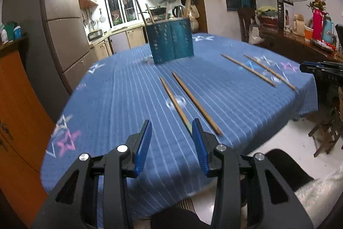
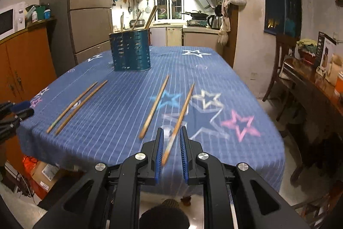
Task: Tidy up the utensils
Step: 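Move both open tools back over the remaining chopsticks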
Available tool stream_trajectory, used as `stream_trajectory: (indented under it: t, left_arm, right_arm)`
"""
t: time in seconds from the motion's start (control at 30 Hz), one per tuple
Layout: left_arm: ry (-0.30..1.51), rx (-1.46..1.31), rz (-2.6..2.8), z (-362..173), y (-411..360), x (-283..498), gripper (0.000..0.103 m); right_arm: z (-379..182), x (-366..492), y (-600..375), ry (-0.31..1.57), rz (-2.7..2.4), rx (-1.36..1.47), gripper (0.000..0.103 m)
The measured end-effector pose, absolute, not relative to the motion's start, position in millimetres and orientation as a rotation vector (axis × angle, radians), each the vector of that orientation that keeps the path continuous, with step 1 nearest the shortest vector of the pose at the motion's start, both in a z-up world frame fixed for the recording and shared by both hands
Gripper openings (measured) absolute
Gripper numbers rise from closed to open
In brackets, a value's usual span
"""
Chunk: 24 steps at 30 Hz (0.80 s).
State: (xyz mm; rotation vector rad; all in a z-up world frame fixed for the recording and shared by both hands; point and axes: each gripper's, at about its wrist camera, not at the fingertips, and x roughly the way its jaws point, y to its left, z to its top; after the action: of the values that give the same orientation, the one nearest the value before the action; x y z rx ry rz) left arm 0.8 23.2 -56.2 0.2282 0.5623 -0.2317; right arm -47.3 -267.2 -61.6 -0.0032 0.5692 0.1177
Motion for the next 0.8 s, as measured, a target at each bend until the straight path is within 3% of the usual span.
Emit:
stream_trajectory:
  t: [0.47, 0.53, 0.8]
  left_arm:
    - [0.565, 0.137, -0.2, -89.9, 16.2, -13.4, 0.037]
    - [0.557, 0.137, -0.194, -93.0, 13.8, -13.5, 0.037]
    - [0.497, 0.182, -0.167, -108.0, 1.2, -15.0, 0.037]
  right_arm:
    - [-83.3, -64.8, -225.2, 0.507, 0.196, 0.017, 0.017]
    - [-83.5, -57.4, -221.3, 0.487, 0.179, 0.014, 0.025]
    - [-101.3, -36.7, -210.6, 0.447, 0.119, 0.018, 0.025]
